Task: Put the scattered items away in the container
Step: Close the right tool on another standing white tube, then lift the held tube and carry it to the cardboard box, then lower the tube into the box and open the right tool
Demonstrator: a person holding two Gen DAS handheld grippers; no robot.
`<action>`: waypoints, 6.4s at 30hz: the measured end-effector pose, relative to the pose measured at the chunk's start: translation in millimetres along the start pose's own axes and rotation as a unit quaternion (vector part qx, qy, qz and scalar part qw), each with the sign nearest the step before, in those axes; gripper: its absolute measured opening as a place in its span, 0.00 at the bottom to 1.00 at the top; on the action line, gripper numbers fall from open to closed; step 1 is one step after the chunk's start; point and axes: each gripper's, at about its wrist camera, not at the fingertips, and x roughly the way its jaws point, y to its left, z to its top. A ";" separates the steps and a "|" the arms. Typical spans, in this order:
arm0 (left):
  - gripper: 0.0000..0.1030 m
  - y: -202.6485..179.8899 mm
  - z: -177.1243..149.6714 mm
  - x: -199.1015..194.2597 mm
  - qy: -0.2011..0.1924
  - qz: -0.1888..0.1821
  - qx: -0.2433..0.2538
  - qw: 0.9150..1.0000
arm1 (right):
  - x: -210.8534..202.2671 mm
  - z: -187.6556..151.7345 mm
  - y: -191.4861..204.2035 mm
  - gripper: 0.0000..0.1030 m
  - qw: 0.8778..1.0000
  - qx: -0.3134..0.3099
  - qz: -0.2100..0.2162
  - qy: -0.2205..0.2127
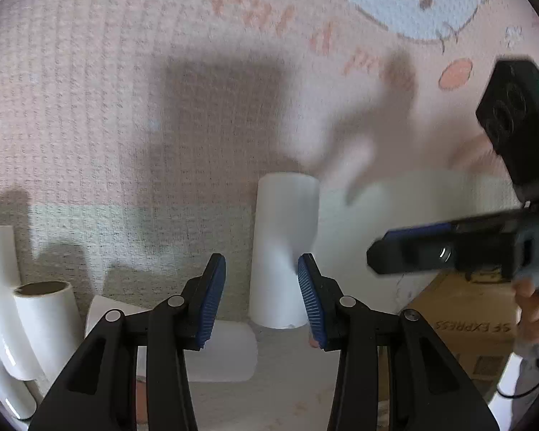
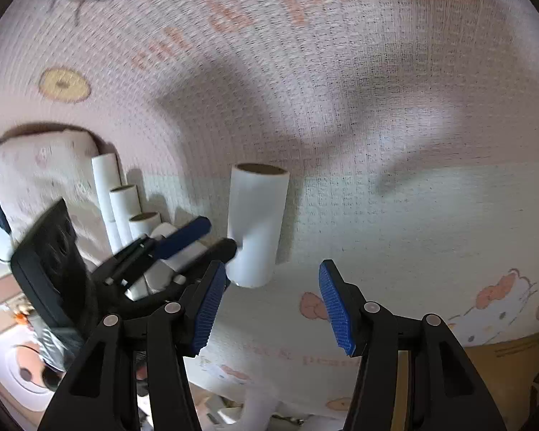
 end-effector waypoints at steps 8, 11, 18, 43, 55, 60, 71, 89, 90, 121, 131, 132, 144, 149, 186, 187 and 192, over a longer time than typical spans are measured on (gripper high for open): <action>0.45 -17.0 -0.6 16.3 0.008 -0.031 -0.006 0.999 | 14.9 8.6 4.6 0.50 1.000 -0.001 0.015 0.010; 0.42 -24.8 -0.7 20.8 0.002 -0.026 -0.008 1.000 | 23.9 10.2 5.3 0.50 1.000 0.001 0.014 0.017; 0.41 -42.5 -11.2 37.5 -0.015 -0.047 -0.034 0.998 | 29.3 13.7 0.4 0.50 1.000 0.003 0.009 0.013; 0.33 -96.5 -39.9 -20.2 -0.055 -0.048 0.034 0.997 | -16.3 -30.8 21.1 0.38 0.992 -0.104 -0.032 -0.058; 0.31 -98.0 -53.6 -50.7 -0.048 -0.049 0.063 0.996 | -39.1 -75.4 25.9 0.38 0.993 -0.099 -0.027 -0.066; 0.31 -77.1 -82.3 -39.9 -0.022 -0.047 0.036 0.998 | -4.3 -91.1 35.1 0.38 0.993 -0.107 -0.043 -0.016; 0.31 -27.7 -90.5 0.0 0.015 -0.047 -0.040 0.998 | 67.8 -90.4 39.4 0.38 0.990 -0.105 -0.072 0.055; 0.49 -13.5 -86.5 16.4 0.005 -0.060 -0.042 0.997 | 97.1 -96.5 29.8 0.39 0.987 -0.114 -0.086 0.073; 0.49 -14.3 -86.5 15.1 0.004 -0.057 -0.038 0.998 | 96.5 -97.9 29.7 0.39 0.987 -0.114 -0.086 0.072; 0.49 -188.2 -124.4 -134.9 -0.153 -0.031 0.269 0.950 | -123.1 -196.4 21.8 0.39 0.976 -0.102 0.010 -0.194; 0.49 -248.4 -120.7 -141.4 -0.157 -0.041 0.313 0.936 | -170.7 -210.9 -17.1 0.39 0.969 -0.077 0.025 -0.232; 0.49 -253.8 -121.9 -141.5 -0.155 -0.042 0.319 0.934 | -173.7 -212.8 -20.0 0.39 0.969 -0.076 0.025 -0.234; 0.49 -302.3 -126.5 -118.8 -0.120 -0.060 0.351 0.927 | -195.2 -235.0 -60.5 0.39 0.966 -0.066 0.004 -0.250; 0.49 -322.2 -135.7 -100.9 -0.092 -0.073 0.374 0.920 | -198.2 -248.5 -80.5 0.39 0.964 -0.066 -0.020 -0.258; 0.40 -340.6 -153.4 46.7 0.140 -0.017 0.186 0.972 | -128.9 -232.3 -194.5 0.39 0.989 -0.018 -0.059 -0.136; 0.40 -340.2 -154.7 47.6 0.139 -0.017 0.183 0.973 | -128.8 -231.7 -196.1 0.39 0.989 -0.017 -0.059 -0.133; 0.00 -333.7 -159.3 58.5 0.147 -0.002 0.157 0.977 | -128.1 -225.8 -206.1 0.40 0.993 0.008 -0.047 -0.108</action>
